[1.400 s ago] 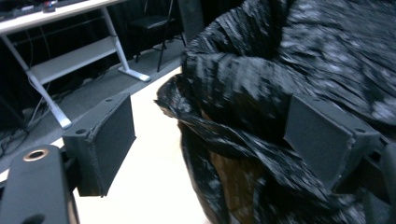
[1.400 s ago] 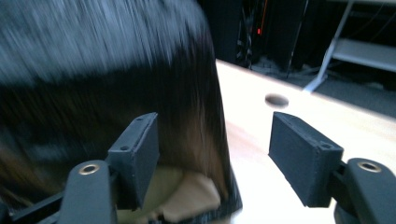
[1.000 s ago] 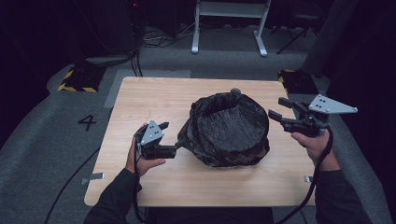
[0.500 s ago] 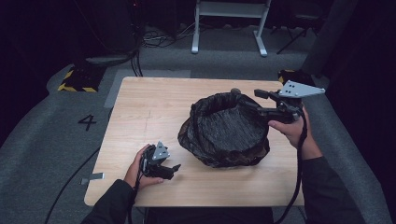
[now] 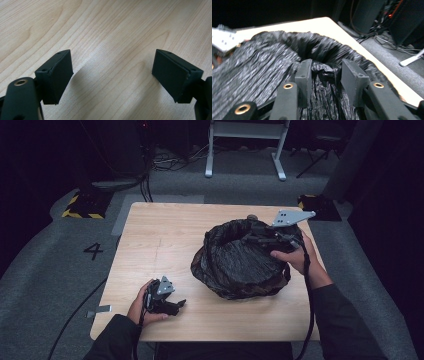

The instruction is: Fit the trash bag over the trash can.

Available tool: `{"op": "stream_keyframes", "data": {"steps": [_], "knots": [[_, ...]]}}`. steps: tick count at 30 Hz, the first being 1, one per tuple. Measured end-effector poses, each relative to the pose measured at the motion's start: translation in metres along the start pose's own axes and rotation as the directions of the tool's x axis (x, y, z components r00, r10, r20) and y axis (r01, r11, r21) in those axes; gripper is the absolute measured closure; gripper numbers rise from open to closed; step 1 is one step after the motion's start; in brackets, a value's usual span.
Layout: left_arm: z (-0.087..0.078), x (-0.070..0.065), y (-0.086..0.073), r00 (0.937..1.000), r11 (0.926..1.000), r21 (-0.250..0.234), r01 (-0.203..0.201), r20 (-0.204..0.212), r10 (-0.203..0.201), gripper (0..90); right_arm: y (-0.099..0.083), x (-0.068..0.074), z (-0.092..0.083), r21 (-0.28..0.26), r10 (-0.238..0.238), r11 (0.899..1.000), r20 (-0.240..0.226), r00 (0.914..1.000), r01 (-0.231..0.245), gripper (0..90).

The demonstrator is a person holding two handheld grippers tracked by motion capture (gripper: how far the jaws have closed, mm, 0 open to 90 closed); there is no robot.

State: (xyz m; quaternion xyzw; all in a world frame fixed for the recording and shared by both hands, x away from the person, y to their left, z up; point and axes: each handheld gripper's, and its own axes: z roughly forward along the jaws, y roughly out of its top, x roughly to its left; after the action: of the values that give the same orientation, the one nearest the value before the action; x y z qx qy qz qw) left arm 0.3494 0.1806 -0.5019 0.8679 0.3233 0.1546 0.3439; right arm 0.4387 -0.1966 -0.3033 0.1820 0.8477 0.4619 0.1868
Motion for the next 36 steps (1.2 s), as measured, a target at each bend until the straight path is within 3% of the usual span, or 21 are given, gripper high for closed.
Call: {"op": "stream_keyframes", "data": {"steps": [2,9,15,22,29,33,36], "knots": [[0.000,0.000,0.000,1.0000,1.0000,0.001,-0.001,0.002,0.001,16.9,-0.001,0.002,0.000,0.026,-0.026,0.999,-0.025,0.9993,0.027,62.6],[0.002,0.003,0.001,0.9992,0.9996,0.013,0.024,0.032,-0.025,16.9,-0.009,0.001,-0.003,0.097,-0.047,0.994,-0.121,0.9915,0.058,60.8],[0.002,0.005,0.001,0.9986,0.9995,0.018,0.026,0.047,-0.027,17.0,-0.017,0.005,0.003,0.181,-0.087,0.976,-0.174,0.9808,0.119,57.5],[0.002,0.003,0.002,0.9990,0.9999,0.013,0.010,0.043,-0.010,17.0,-0.019,0.003,0.007,0.209,-0.067,0.972,-0.177,0.9820,0.104,58.3],[0.002,0.003,0.002,0.9991,0.9999,0.013,0.011,0.042,-0.012,16.9,-0.019,0.006,0.015,0.289,-0.078,0.948,-0.186,0.9795,0.130,59.7],[0.002,0.002,0.002,0.9994,0.9999,0.012,0.008,0.035,-0.008,17.0,-0.019,0.006,0.016,0.306,-0.081,0.942,-0.194,0.9777,0.139,58.9],[0.002,0.002,0.002,0.9994,0.9999,0.012,0.008,0.034,-0.008,17.0,-0.017,0.006,0.020,0.339,-0.076,0.931,-0.193,0.9783,0.139,58.3]]}}
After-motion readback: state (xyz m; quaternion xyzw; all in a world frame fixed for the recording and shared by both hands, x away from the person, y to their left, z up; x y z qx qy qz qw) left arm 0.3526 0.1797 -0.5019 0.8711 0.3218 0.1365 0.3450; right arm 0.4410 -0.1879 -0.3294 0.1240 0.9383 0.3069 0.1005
